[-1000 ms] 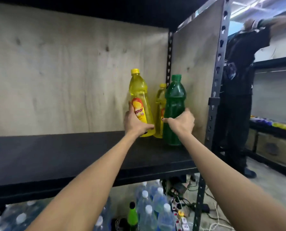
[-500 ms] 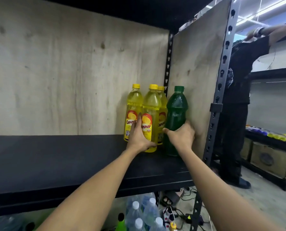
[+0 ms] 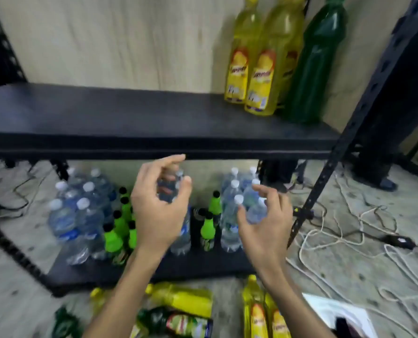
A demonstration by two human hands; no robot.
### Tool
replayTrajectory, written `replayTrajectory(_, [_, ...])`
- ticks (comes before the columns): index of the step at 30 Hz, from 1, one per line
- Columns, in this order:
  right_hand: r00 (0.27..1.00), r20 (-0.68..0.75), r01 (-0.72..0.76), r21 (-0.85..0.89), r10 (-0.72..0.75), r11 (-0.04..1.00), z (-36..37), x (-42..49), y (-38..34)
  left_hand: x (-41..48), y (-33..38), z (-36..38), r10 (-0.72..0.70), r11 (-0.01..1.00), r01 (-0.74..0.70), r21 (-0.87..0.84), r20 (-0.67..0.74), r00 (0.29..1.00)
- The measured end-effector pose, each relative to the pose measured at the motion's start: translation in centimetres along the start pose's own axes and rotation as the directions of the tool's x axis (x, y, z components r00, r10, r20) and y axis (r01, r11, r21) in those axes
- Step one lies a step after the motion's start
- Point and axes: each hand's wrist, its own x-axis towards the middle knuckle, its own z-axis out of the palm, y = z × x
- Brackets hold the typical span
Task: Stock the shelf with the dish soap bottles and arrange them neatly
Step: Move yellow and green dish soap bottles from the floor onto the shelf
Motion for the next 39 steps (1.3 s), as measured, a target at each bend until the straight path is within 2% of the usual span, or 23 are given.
replayTrajectory(1, [0.988,0.147,-0.046,-0.03,0.05,0.998,1.5,-4.1,0.9,-3.3,-2.3,-2.8,-0.12,0.992,0.122,0.037,-0.065,0.991])
replayTrajectory(2, [0.94,0.321,-0.1,-0.07,0.117,0.993,3.0,-7.9,1.7,-6.4,-5.0,-5.4,-0.271,0.958,0.28,0.057,-0.137,0.953])
replayTrajectory(3, [0.85,0.492,-0.151,-0.116,0.189,0.982,4.6,-11.3,2.5,-9.1,-7.8,-7.9,-0.429,0.892,0.45,0.053,-0.215,0.877])
replayTrajectory(4, [0.729,0.634,-0.199,-0.164,0.258,0.966,6.4,-14.5,3.3,-11.6,-10.8,-10.3,-0.577,0.792,0.609,0.044,-0.274,0.77])
replayTrajectory(6, [0.47,0.809,-0.247,-0.264,0.354,0.932,9.8,-19.7,4.5,-16.0,-16.2,-14.5,-0.797,0.522,0.851,0.062,-0.321,0.512])
replayTrajectory(7, [0.362,0.85,-0.236,-0.313,0.383,0.92,11.6,-21.8,5.1,-17.9,-18.4,-16.3,-0.856,0.379,0.92,0.102,-0.339,0.391])
replayTrajectory(8, [0.28,0.869,-0.211,-0.358,0.408,0.909,13.3,-23.7,5.5,-19.8,-20.3,-17.8,-0.883,0.261,0.954,0.15,-0.362,0.298])
replayTrajectory(9, [0.222,0.874,-0.176,-0.399,0.431,0.9,14.9,-25.2,5.9,-21.5,-22.0,-18.8,-0.894,0.179,0.966,0.188,-0.378,0.239])
replayTrajectory(12, [0.153,0.849,-0.021,-0.508,0.505,0.861,19.0,-28.0,7.8,-24.5,-26.4,-19.1,-0.93,0.051,0.971,0.235,-0.343,0.132])
replayTrajectory(15, [0.184,0.801,0.154,-0.596,0.57,0.788,21.9,-28.7,10.8,-25.6,-30.7,-16.5,-0.976,-0.059,0.99,0.131,-0.217,-0.029])
replayTrajectory(17, [0.21,0.78,0.263,-0.626,0.589,0.734,23.1,-28.8,13.1,-26.2,-33.2,-14.4,-0.983,-0.121,0.986,0.116,-0.154,-0.103])
replayTrajectory(22, [0.155,0.813,0.438,-0.566,0.561,0.699,25.3,-29.9,17.0,-28.1,-37.4,-10.6,-0.948,-0.268,0.913,0.307,-0.251,-0.194])
replayTrajectory(26, [0.229,0.829,0.532,-0.546,0.511,0.647,26.0,-31.2,18.0,-28.9,-38.9,-9.6,-0.92,-0.338,0.881,0.33,-0.313,-0.236])
replayTrajectory(28, [0.258,0.837,0.562,-0.537,0.484,0.629,26.2,-31.4,18.2,-29.1,-39.6,-10.2,-0.923,-0.341,0.868,0.362,-0.306,-0.235])
replayTrajectory(30, [0.249,0.844,0.564,-0.525,0.475,0.637,26.1,-31.0,18.2,-29.1,-39.5,-11.1,-0.939,-0.307,0.862,0.403,-0.275,-0.206])
replayTrajectory(32, [0.219,0.838,0.518,-0.535,0.5,0.668,25.6,-30.3,18.1,-28.9,-38.4,-11.9,-0.944,-0.29,0.855,0.43,-0.277,-0.181])
replayTrajectory(34, [0.224,0.819,0.429,-0.569,0.528,0.701,24.5,-29.6,17.9,-28.5,-36.8,-12.3,-0.943,-0.282,0.865,0.415,-0.284,-0.172])
replayTrajectory(36, [0.26,0.796,0.291,-0.605,0.547,0.741,22.6,-28.8,17.2,-27.4,-34.5,-12.7,-0.952,-0.213,0.879,0.426,-0.294,-0.088])
replayTrajectory(39, [0.308,0.784,0.078,-0.586,0.54,0.807,19.3,-26.9,15.4,-25.0,-30.5,-13.1,-0.96,0.008,0.889,0.458,-0.246,0.135])
